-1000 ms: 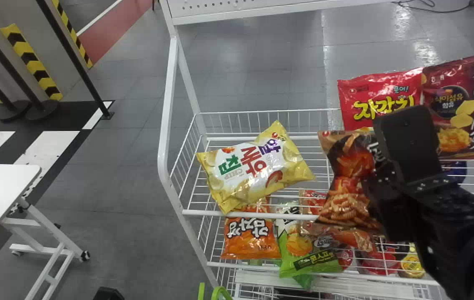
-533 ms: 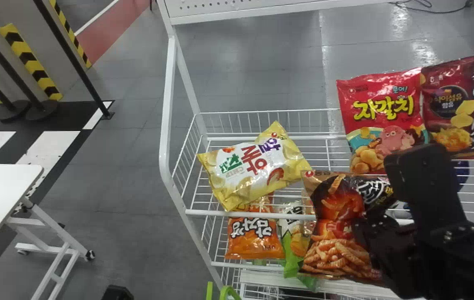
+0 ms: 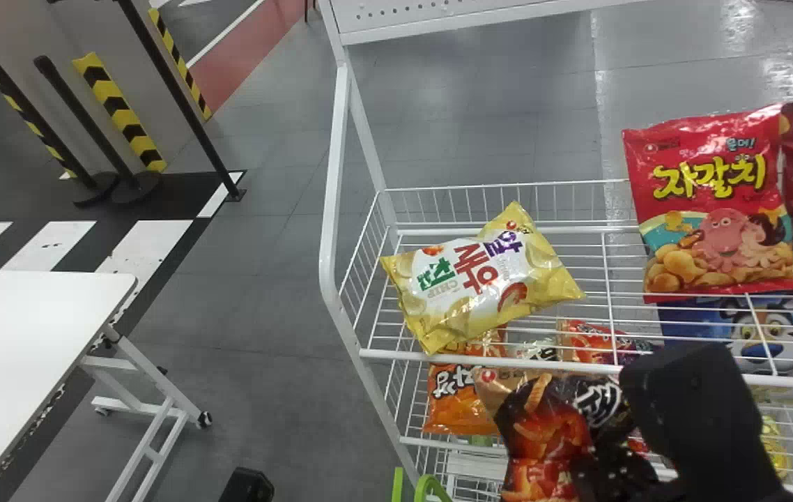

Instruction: Hold basket handle with left hand then pick spicy shrimp crackers with right hand and place into basket

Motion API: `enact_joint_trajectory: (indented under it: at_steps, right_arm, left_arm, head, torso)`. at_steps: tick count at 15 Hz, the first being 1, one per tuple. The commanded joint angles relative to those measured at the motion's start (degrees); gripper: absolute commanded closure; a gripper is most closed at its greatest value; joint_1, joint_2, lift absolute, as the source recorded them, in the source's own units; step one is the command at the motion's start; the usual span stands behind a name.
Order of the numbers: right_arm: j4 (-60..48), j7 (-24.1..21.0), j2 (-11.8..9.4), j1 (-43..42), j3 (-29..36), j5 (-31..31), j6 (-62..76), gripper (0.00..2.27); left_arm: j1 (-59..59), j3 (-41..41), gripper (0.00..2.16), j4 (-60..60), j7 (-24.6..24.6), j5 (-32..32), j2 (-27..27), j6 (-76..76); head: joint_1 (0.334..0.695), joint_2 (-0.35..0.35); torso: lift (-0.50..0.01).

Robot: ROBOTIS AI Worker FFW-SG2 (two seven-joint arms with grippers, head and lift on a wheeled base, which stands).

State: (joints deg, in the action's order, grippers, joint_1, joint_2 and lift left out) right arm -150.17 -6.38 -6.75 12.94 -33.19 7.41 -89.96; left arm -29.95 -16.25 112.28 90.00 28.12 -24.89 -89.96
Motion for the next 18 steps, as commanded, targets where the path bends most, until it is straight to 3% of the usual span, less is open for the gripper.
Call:
enact_joint_trajectory:
  at_steps: [1, 7, 8, 9, 11, 12, 18]
  right_arm:
    - [-0.3, 0.0, -1.4, 1.9, -2.2, 0.2, -0.1, 2.25]
    - [5.1, 0.2, -2.3, 3.2, -8.9, 1.2, -0.1, 2.25]
    - [6.6, 0.2, -2.3, 2.9, -9.8, 1.3, -0.1, 2.12]
    - [8.4, 0.5, -2.7, 2.8, -9.9, 2.3, -0.1, 1.64]
    - [9.5, 0.6, -2.8, 1.9, -9.9, 4.5, -0.1, 0.07]
    - [9.5, 0.6, -2.9, 1.8, -9.8, 4.8, -0.1, 0.0]
    - [6.1, 0.5, -4.6, 4.8, -5.0, 4.5, -0.1, 0.05]
  left_arm:
    - [0.2, 0.0, 2.13, -0.1, 0.6, 0.0, 0.0, -0.1]
    - [0.5, 0.2, 2.13, -0.5, 0.6, 0.1, 0.0, -0.1]
    - [0.5, 0.2, 2.13, -0.5, 0.6, 0.2, 0.0, -0.1]
    - [0.5, 0.2, 2.13, -0.4, 0.6, 0.3, 0.0, -0.1]
    - [0.5, 0.1, 2.13, -0.4, 0.6, 0.3, 0.0, -0.1]
    - [0.5, 0.0, 2.13, -0.4, 0.6, 0.4, 0.0, -0.1]
    - [0.5, 0.1, 2.13, -0.3, 0.6, 0.5, 0.0, -0.1]
  head:
    - [0.695, 0.35]
    - [0.695, 0.35]
    - [0.695, 0.35]
    - [0.695, 0.35]
    - [0.695, 0.35]
    - [0.695, 0.35]
    - [0.695, 0.35]
  torso:
    - [-0.007]
    - [-0.007]
    - [-0.007]
    - [-0.007]
    - [-0.007]
    - [-0.007]
    - [-0.007]
